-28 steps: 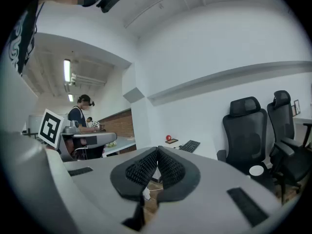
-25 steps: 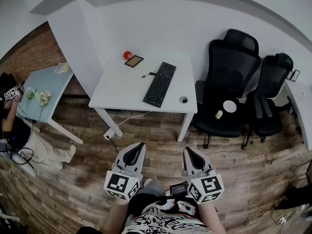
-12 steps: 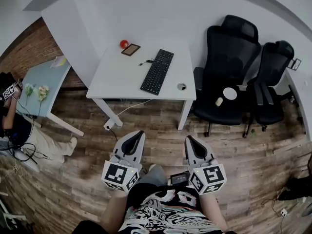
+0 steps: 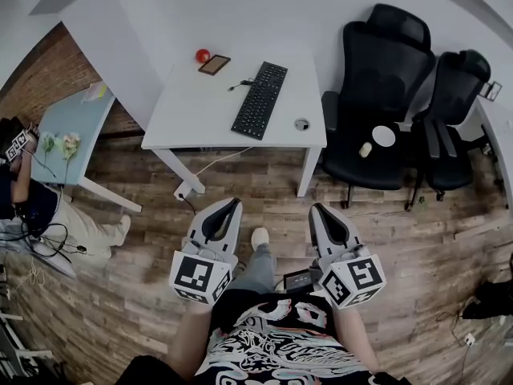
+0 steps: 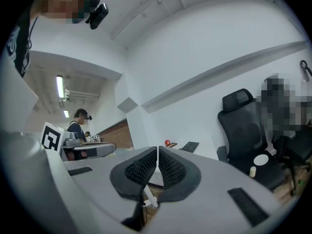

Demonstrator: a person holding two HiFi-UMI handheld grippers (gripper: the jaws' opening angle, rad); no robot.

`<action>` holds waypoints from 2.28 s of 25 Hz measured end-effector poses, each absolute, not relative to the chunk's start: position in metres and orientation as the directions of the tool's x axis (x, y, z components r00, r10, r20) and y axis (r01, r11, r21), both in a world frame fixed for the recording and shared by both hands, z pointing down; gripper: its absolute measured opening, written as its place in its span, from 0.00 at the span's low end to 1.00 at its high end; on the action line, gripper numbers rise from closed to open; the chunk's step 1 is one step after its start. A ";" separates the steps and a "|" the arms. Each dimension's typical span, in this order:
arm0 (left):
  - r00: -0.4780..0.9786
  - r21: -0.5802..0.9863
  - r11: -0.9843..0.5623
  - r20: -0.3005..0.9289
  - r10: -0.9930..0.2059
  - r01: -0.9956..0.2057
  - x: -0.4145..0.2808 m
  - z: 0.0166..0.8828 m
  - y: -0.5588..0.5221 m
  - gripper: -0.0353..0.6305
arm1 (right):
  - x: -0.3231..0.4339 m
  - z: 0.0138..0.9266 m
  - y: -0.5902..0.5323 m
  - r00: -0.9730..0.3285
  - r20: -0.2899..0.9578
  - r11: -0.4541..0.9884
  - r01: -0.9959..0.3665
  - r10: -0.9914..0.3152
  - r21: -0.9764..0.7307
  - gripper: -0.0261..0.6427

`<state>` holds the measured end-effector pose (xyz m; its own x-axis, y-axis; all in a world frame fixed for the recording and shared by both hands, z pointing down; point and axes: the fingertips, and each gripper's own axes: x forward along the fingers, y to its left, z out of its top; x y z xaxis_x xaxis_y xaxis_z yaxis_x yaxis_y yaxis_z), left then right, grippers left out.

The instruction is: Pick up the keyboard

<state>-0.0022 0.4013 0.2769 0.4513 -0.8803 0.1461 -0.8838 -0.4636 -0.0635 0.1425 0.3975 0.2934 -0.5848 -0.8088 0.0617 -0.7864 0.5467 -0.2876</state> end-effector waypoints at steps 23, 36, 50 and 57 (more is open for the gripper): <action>0.433 -0.015 -0.439 0.133 -0.891 -0.898 -0.068 0.291 0.205 0.08 | 0.104 0.308 0.211 -0.497 0.178 0.491 -0.868 -0.850 -0.079 0.08; 0.447 -0.006 -0.452 0.141 -0.883 -0.892 -0.147 0.294 0.078 0.08 | 0.020 0.306 0.080 -0.476 0.216 0.473 -0.878 -0.852 -0.071 0.08; 0.472 0.000 -0.478 0.163 -0.866 -0.878 -0.151 0.303 0.003 0.09 | 0.029 0.319 0.019 -0.425 0.246 0.416 -0.905 -0.871 -0.091 0.08; 0.477 0.002 -0.485 0.188 -0.859 -0.874 -0.145 0.312 -0.043 0.09 | 0.035 0.329 -0.032 -0.445 0.251 0.416 -0.895 -0.860 -0.160 0.08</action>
<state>-0.1447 -0.0428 0.3118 0.4770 -0.8586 0.1878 -0.8744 -0.4852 0.0025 0.0352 -0.0315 0.3295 -0.4450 -0.8597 0.2506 -0.8949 0.4164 -0.1604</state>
